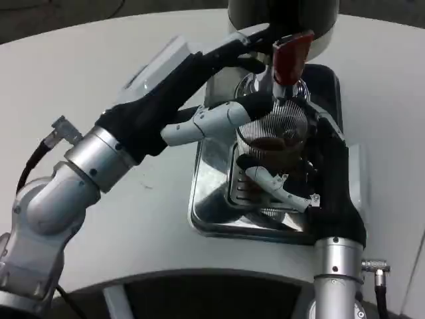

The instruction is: Grasp the cup under the faucet to collect the drink, then remove the cup.

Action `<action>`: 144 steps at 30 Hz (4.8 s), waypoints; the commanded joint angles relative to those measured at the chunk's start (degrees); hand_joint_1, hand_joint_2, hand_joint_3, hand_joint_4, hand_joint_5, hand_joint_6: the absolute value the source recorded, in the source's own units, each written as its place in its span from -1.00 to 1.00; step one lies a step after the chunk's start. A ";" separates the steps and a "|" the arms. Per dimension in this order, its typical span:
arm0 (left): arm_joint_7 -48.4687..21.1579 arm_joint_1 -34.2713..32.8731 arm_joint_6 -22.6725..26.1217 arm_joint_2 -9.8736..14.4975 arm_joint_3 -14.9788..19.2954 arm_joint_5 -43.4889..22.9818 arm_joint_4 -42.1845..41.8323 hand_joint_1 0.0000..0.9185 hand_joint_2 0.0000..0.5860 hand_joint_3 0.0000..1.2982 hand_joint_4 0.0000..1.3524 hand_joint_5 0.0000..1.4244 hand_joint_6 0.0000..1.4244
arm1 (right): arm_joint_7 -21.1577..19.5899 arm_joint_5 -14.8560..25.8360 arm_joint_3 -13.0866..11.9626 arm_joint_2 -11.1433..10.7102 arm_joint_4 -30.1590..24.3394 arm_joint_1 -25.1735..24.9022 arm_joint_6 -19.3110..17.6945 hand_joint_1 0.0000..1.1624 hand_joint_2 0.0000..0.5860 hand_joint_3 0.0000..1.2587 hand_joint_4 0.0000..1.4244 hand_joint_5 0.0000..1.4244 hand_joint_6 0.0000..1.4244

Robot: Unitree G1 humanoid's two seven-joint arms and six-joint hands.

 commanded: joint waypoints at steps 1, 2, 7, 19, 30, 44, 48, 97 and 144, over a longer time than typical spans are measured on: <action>-1.30 1.40 1.29 -1.05 1.36 -2.67 -0.11 -1.00 -0.67 -0.73 -0.76 -0.65 -0.77 | -0.55 0.35 0.24 0.29 1.23 0.53 -0.92 0.58 -0.39 -0.37 -0.21 -0.15 -0.34; -1.39 1.50 1.43 -1.27 1.59 -3.06 -0.24 -1.00 -0.67 -0.73 -0.76 -0.65 -0.77 | -0.62 0.33 0.24 0.26 1.25 0.53 -1.02 0.59 -0.38 -0.35 -0.20 -0.14 -0.31; -1.56 1.68 1.52 -1.76 2.13 -3.71 -0.63 -1.00 -0.67 -0.72 -0.76 -0.66 -0.77 | -0.76 0.01 0.32 0.07 0.77 0.80 -1.43 0.61 -0.38 -0.27 -0.14 -0.07 -0.25; -2.03 3.25 2.61 -2.29 3.21 -6.10 -3.06 -1.00 -0.69 -0.67 -0.76 -0.68 -0.77 | -0.96 -0.24 0.38 0.27 -2.50 2.60 -1.88 0.70 -0.39 -0.08 0.01 0.14 0.07; -1.63 10.00 9.75 -2.12 7.01 -9.87 -14.77 -1.00 -0.69 -0.65 -0.75 -0.66 -0.76 | 0.33 -0.20 0.93 0.70 -9.53 6.63 -2.12 0.74 -0.47 0.11 0.10 0.33 0.33; -1.80 17.18 9.39 -1.41 11.06 -9.13 -21.51 -1.00 -0.70 -0.63 -0.73 -0.64 -0.74 | 2.96 0.18 1.58 1.07 -16.83 10.98 -2.55 0.73 -0.54 0.20 0.16 0.42 0.48; -1.93 20.53 7.67 -0.73 11.70 -8.02 -24.14 -1.00 -0.70 -0.62 -0.73 -0.64 -0.73 | 4.31 0.57 1.71 1.05 -19.87 12.96 -2.63 0.73 -0.54 0.21 0.16 0.42 0.48; -5.96 60.93 -34.78 7.19 30.42 -5.80 -30.02 -1.00 -0.69 -0.61 -0.75 -0.68 -0.80 | 30.14 18.65 -1.96 -7.89 -57.84 49.45 -1.41 0.71 -0.63 0.29 0.20 0.47 0.54; -5.61 66.88 -48.40 10.80 37.30 -0.70 -26.97 -1.00 -0.69 -0.80 -1.00 -0.95 -1.00 | 37.90 23.36 -3.21 -10.52 -65.97 56.43 0.96 0.69 -0.58 0.30 0.20 0.47 0.54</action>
